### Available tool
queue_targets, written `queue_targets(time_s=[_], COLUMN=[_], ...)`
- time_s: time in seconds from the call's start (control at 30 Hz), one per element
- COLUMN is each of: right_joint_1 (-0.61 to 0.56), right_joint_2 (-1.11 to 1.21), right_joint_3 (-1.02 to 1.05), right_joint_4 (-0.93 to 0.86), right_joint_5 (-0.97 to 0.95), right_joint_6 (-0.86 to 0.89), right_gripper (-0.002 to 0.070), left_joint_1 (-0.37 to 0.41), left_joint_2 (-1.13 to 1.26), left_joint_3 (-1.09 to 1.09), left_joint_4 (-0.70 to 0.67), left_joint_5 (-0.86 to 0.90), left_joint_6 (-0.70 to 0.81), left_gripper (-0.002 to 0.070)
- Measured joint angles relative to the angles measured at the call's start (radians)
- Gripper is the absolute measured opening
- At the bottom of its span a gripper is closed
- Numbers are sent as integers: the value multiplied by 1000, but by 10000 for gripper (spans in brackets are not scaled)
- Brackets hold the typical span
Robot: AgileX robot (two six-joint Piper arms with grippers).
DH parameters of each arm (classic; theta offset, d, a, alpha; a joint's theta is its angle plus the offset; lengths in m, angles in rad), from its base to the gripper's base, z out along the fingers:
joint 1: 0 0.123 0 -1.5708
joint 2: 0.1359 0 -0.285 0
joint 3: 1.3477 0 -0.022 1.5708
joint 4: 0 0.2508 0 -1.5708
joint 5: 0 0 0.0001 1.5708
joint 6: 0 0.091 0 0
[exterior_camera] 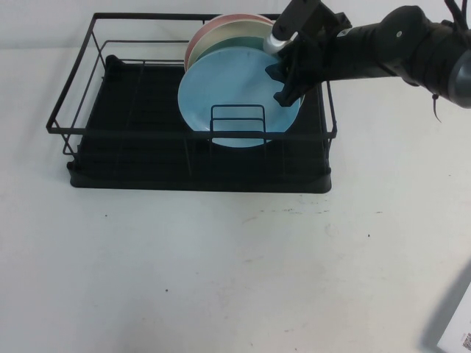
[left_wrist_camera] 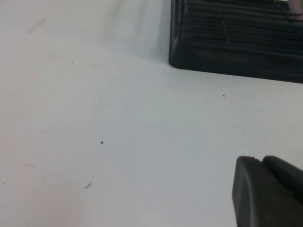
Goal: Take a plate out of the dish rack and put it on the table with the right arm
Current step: Grasp the plate from the shelf
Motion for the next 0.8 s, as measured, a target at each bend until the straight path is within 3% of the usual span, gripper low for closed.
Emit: queue_targets(time_s=[0.8], right_joint_1=[4], right_joint_2=[15], right_joint_3=[0], right_joint_4=[47], right_joint_5=[-39], right_joint_6=[-4], right_gripper=[247], left_joint_1=[0], left_joint_2=[0], left_joint_3=[0], left_joint_4=[0], left_joint_5=[0], left_joint_6=[0], left_gripper=[-4])
